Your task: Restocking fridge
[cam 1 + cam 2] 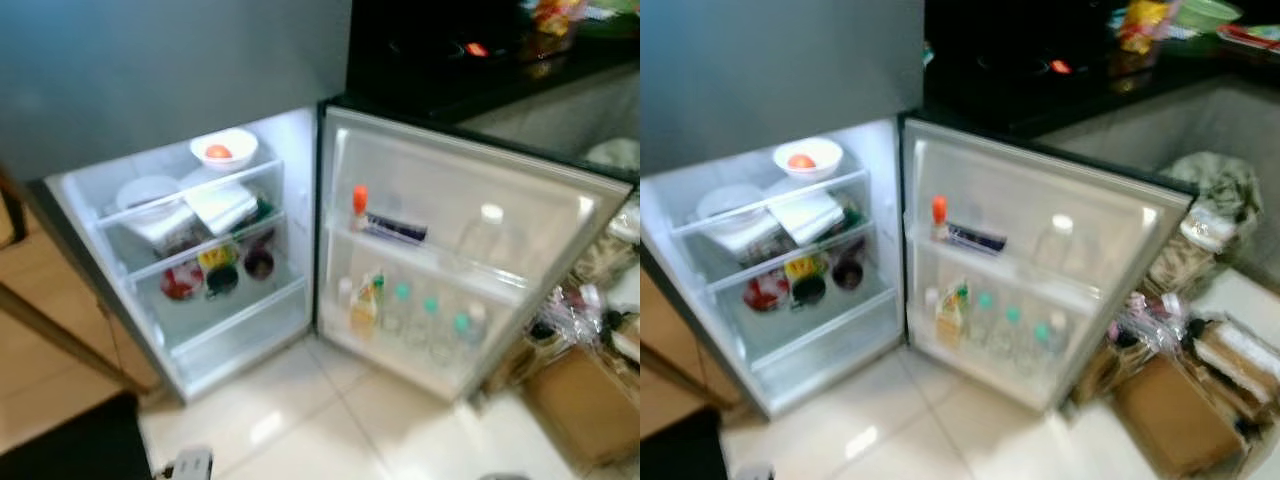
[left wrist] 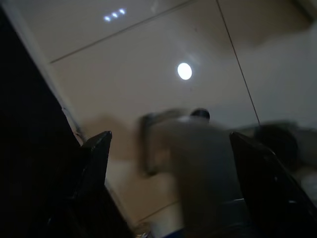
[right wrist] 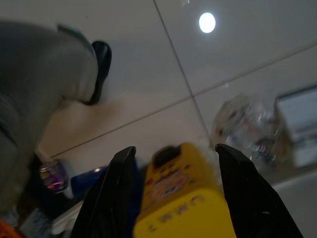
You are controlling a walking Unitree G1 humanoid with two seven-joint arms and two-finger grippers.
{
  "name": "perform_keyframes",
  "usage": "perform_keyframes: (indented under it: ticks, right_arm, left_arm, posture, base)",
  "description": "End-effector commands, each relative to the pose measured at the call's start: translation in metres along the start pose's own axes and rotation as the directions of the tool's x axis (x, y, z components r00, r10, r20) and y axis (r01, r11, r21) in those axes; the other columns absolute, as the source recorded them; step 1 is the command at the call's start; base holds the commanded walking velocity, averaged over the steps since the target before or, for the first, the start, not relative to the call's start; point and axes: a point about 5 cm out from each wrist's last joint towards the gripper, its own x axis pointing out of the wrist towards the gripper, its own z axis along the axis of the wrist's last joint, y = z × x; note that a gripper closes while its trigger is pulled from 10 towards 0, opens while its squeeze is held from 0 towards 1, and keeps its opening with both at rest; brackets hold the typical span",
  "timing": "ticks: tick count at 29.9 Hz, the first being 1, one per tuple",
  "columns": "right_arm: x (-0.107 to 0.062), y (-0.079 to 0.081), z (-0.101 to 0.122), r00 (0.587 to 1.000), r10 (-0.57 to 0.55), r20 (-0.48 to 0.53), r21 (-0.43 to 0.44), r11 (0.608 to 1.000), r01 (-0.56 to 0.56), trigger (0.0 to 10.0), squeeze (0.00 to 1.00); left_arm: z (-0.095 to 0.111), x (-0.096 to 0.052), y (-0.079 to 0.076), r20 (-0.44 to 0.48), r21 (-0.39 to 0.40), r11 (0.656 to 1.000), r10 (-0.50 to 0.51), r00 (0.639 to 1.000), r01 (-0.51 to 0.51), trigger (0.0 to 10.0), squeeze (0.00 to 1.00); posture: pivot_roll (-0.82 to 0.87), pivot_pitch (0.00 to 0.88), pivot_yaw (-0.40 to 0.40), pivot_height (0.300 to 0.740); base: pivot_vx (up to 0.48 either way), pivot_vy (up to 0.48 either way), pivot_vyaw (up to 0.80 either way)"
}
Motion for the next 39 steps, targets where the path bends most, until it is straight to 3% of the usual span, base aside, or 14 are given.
perform_keyframes:
  ticks: [1, 9, 12, 14, 15, 16, 17, 19, 21, 22, 30, 33, 39]
  right_arm:
    - [0.000, 0.000, -0.002, 1.000, -0.008, 0.005, 0.008, 1.000, 0.008, 10.0, 0.00]
    - [-0.002, -0.011, 0.021, 0.993, -0.057, 0.101, 0.011, 0.998, 0.056, 10.0, 0.00]
    - [-0.005, -0.021, 0.040, 0.980, -0.098, 0.173, 0.003, 0.995, 0.099, 10.0, 0.00]
    - [-0.011, -0.032, 0.071, 0.949, -0.123, 0.290, 0.031, 0.992, 0.119, 10.0, 0.00]
    - [-0.011, -0.032, 0.071, 0.949, -0.123, 0.290, 0.031, 0.992, 0.119, 10.0, 0.00]
    - [-0.018, -0.039, 0.101, 0.909, -0.124, 0.397, 0.061, 0.992, 0.109, 10.0, 0.00]
    - [-0.018, -0.039, 0.101, 0.909, -0.124, 0.397, 0.061, 0.992, 0.109, 10.0, 0.00]
    - [-0.024, -0.042, 0.122, 0.877, -0.092, 0.471, 0.074, 0.995, 0.065, 10.0, 0.00]
    - [-0.024, -0.042, 0.122, 0.877, -0.092, 0.471, 0.074, 0.995, 0.065, 10.0, 0.00]
    - [-0.028, -0.040, 0.135, 0.863, -0.044, 0.503, 0.037, 0.999, 0.030, 10.0, 0.00]
    - [-0.026, -0.032, 0.139, 0.868, -0.005, 0.496, -0.012, 1.000, 0.013, 10.0, 0.00]
    - [-0.019, -0.025, 0.126, 0.890, -0.005, 0.456, -0.004, 1.000, 0.008, 10.0, 0.00]
    - [-0.016, -0.028, 0.111, 0.907, -0.050, 0.417, 0.044, 0.998, 0.035, 10.0, 0.00]
  left_arm:
    - [-0.007, -0.001, -0.001, -0.029, -0.007, 1.000, 0.000, 1.000, 0.000, 10.0, 0.00]
    - [-0.007, -0.001, -0.001, -0.033, -0.004, 1.000, 0.000, 0.999, 0.000, 10.0, 0.00]
    - [-0.007, -0.001, -0.001, -0.034, -0.002, 1.000, -0.002, 0.999, 0.002, 10.0, 0.00]
    - [-0.006, 0.000, -0.001, -0.031, -0.003, 1.000, 0.001, 1.000, -0.001, 10.0, 0.00]
    - [-0.006, 0.000, -0.001, -0.031, -0.003, 1.000, 0.001, 1.000, -0.001, 10.0, 0.00]
    - [-0.005, 0.000, -0.001, -0.029, -0.002, 1.000, 0.003, 1.000, -0.004, 10.0, 0.00]
    - [-0.005, 0.000, -0.001, -0.029, -0.002, 1.000, 0.003, 1.000, -0.004, 10.0, 0.00]
    - [-0.003, 0.000, -0.001, -0.027, 0.001, 1.000, 0.003, 1.000, -0.003, 10.0, 0.00]
    - [-0.003, 0.000, -0.001, -0.027, 0.001, 1.000, 0.003, 1.000, -0.003, 10.0, 0.00]
    - [-0.002, 0.001, -0.001, -0.021, 0.003, 1.000, 0.000, 1.000, 0.000, 10.0, 0.00]
    - [0.001, 0.002, -0.002, -0.011, 0.000, 1.000, -0.005, 1.000, 0.005, 10.0, 0.00]
    - [0.001, 0.002, -0.003, -0.014, 0.005, 1.000, -0.013, 1.000, 0.013, 10.0, 0.00]
    - [-0.001, 0.001, -0.004, -0.021, 0.005, 1.000, -0.022, 1.000, 0.022, 10.0, 0.00]
  posture:
    - [0.04, 0.000, -0.075, 0.740]
    - [0.03, 0.000, -0.072, 0.740]
    - [0.03, 0.000, -0.072, 0.740]
    - [0.02, 0.000, -0.071, 0.740]
    - [0.02, 0.000, -0.071, 0.740]
    - [0.02, 0.000, -0.070, 0.740]
    - [0.02, 0.000, -0.070, 0.740]
    - [0.02, 0.000, -0.068, 0.740]
    - [0.02, 0.000, -0.068, 0.740]
    - [0.02, 0.000, -0.070, 0.740]
    - [0.03, 0.000, -0.072, 0.740]
    - [0.03, 0.000, -0.069, 0.740]
    - [0.02, 0.000, -0.066, 0.740]
  base:
    - [0.000, -0.480, 0.00]
    - [0.000, -0.452, 0.00]
    - [0.000, -0.307, 0.00]
    - [0.000, 0.000, 0.00]
    - [0.000, 0.000, 0.00]
    - [0.000, 0.000, 0.00]
    - [0.000, 0.000, 0.00]
    - [0.000, 0.000, 0.00]
    - [0.000, 0.000, 0.00]
    - [0.000, 0.000, 0.77]
    - [0.000, 0.000, 0.77]
    - [0.000, 0.000, 0.77]
    - [0.000, 0.000, 0.64]
